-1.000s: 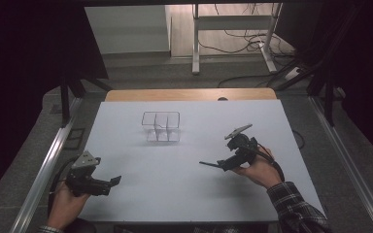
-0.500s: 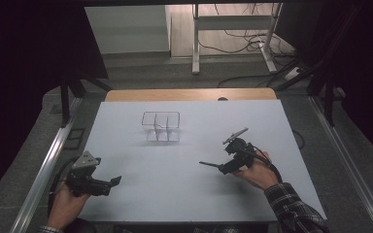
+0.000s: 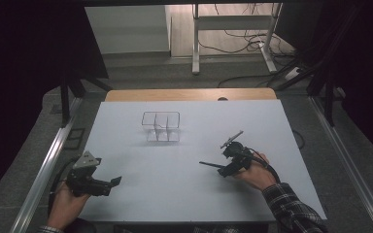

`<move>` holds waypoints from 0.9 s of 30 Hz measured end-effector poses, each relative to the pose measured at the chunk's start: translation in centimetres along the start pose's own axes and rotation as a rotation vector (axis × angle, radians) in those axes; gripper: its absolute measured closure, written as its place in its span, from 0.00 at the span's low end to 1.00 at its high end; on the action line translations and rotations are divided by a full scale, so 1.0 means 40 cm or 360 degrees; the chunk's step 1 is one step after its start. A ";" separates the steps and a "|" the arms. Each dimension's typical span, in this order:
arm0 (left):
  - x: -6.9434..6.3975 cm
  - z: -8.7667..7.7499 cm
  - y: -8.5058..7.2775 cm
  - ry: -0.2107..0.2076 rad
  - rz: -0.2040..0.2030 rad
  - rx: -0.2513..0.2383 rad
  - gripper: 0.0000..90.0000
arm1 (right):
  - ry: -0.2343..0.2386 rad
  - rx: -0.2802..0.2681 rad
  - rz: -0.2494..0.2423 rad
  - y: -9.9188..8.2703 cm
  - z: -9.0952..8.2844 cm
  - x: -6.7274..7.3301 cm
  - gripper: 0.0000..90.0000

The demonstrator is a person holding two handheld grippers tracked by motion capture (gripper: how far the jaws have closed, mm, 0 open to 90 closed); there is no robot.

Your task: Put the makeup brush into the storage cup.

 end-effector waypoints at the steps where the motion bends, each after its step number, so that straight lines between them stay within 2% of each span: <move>1: 0.000 0.000 0.000 0.0000 0.0000 0.0000 0.00 | 0.0006 0.0011 -0.0006 -0.001 0.003 -0.001 0.21; 9: -0.002 0.000 0.000 -0.0018 -0.0002 -0.0012 0.00 | 0.0007 0.0061 -0.0051 0.000 0.009 0.000 0.32; 11: -0.003 0.000 0.000 -0.0019 0.0007 -0.0019 0.00 | 0.0021 0.0084 -0.0087 0.003 0.003 0.005 0.48; 12: -0.003 0.000 0.000 -0.0019 0.0007 -0.0019 0.00 | 0.0021 0.0084 -0.0087 0.003 0.003 0.005 0.48; 13: -0.002 0.000 0.000 -0.0013 0.0013 -0.0021 0.01 | 0.0033 0.0119 -0.0114 0.007 -0.002 0.011 0.67; 14: -0.002 0.000 0.000 -0.0013 0.0013 -0.0021 0.01 | 0.0033 0.0119 -0.0114 0.007 -0.002 0.011 0.67; 15: -0.001 0.000 -0.002 -0.0011 0.0022 -0.0026 0.01 | 0.0047 0.0151 -0.0142 0.008 -0.006 0.016 0.87; 16: -0.001 -0.001 -0.002 -0.0007 0.0025 -0.0030 0.01 | 0.0060 0.0165 -0.0150 0.009 -0.007 0.017 0.92; 19: 0.001 -0.003 -0.002 -0.0013 0.0014 -0.0040 0.01 | 0.0069 0.0193 -0.0148 0.012 -0.008 0.016 0.93; 22: 0.003 -0.003 -0.003 -0.0025 0.0005 -0.0036 0.01 | 0.0080 0.0183 -0.0148 0.010 -0.008 0.013 0.93; 24: 0.002 -0.003 -0.003 -0.0023 0.0009 -0.0038 0.01 | 0.0110 0.0188 -0.0137 0.008 -0.012 0.010 0.93; 27: 0.001 -0.003 0.000 -0.0013 0.0017 -0.0043 0.01 | 0.0115 0.0140 -0.0148 0.008 -0.022 0.004 0.93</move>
Point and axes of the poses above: each handheld gripper's, and its own axes: z roughly forward along the jaws, y roughly out of its top, x roughly to its left, the point moved 2 cm from there along z, roughly forward along the jaws
